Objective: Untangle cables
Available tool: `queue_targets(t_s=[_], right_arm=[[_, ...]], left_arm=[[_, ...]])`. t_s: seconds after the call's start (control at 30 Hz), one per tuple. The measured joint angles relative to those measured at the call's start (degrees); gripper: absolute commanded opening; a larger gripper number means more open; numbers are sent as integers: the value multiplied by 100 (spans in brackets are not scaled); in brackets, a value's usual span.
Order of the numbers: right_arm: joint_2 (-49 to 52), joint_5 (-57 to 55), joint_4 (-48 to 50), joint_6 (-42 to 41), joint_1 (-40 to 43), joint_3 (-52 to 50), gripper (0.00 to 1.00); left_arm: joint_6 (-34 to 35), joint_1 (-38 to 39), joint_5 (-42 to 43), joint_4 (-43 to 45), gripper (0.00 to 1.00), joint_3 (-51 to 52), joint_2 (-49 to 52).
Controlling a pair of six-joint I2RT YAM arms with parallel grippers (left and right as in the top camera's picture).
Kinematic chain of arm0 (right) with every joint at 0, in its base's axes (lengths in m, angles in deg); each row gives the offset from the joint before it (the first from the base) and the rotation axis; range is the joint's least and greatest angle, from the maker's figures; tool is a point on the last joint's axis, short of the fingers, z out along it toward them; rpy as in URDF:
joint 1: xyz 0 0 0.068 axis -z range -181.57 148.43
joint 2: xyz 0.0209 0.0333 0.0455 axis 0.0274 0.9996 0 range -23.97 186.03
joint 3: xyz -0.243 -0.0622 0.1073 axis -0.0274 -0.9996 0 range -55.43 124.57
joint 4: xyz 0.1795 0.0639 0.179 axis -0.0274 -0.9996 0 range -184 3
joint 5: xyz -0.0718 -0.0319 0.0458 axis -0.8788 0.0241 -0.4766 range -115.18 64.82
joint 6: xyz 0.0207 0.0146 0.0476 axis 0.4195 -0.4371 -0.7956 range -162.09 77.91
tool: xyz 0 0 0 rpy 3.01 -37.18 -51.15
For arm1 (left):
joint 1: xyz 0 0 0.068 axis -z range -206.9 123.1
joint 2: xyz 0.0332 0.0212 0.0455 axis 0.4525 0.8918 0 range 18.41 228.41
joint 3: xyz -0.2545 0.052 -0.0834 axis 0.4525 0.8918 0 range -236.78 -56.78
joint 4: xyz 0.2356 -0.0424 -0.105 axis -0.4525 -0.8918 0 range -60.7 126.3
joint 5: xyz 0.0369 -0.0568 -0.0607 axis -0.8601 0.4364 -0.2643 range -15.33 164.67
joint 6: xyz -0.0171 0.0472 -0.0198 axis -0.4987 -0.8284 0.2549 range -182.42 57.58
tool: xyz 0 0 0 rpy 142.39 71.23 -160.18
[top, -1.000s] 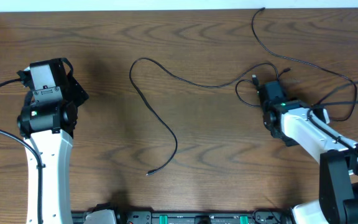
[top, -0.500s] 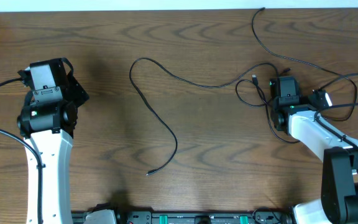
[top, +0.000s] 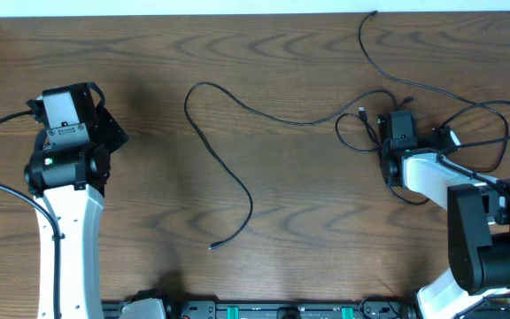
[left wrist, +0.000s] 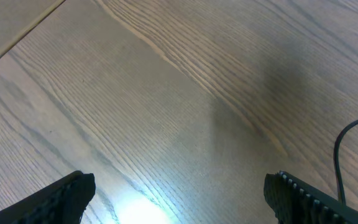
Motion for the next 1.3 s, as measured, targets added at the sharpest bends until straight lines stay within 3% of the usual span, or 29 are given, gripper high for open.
queue_targets(t_s=[0.13, 0.33, 0.47, 0.53, 0.97, 1.07, 1.3], right_arm=[[107, -72, 96, 87, 2, 17, 84], [208, -70, 319, 133, 2, 42, 41], [240, -7, 455, 85, 2, 46, 20], [240, 52, 468, 76, 4, 46, 1], [280, 474, 988, 146, 0, 37, 1], [334, 1014, 1635, 686, -55, 15, 1], [417, 2540, 3010, 2837, -684, -7, 1]], left_arm=[[-2, 0, 0, 0, 92, 0, 0], [-2, 0, 0, -2, 92, 0, 0], [-2, 0, 2, -2, 92, 0, 0], [-2, 0, 2, 0, 92, 0, 0], [-2, 0, 2, -2, 92, 0, 0], [-2, 0, 2, 0, 92, 0, 0], [-2, 0, 2, -2, 92, 0, 0]])
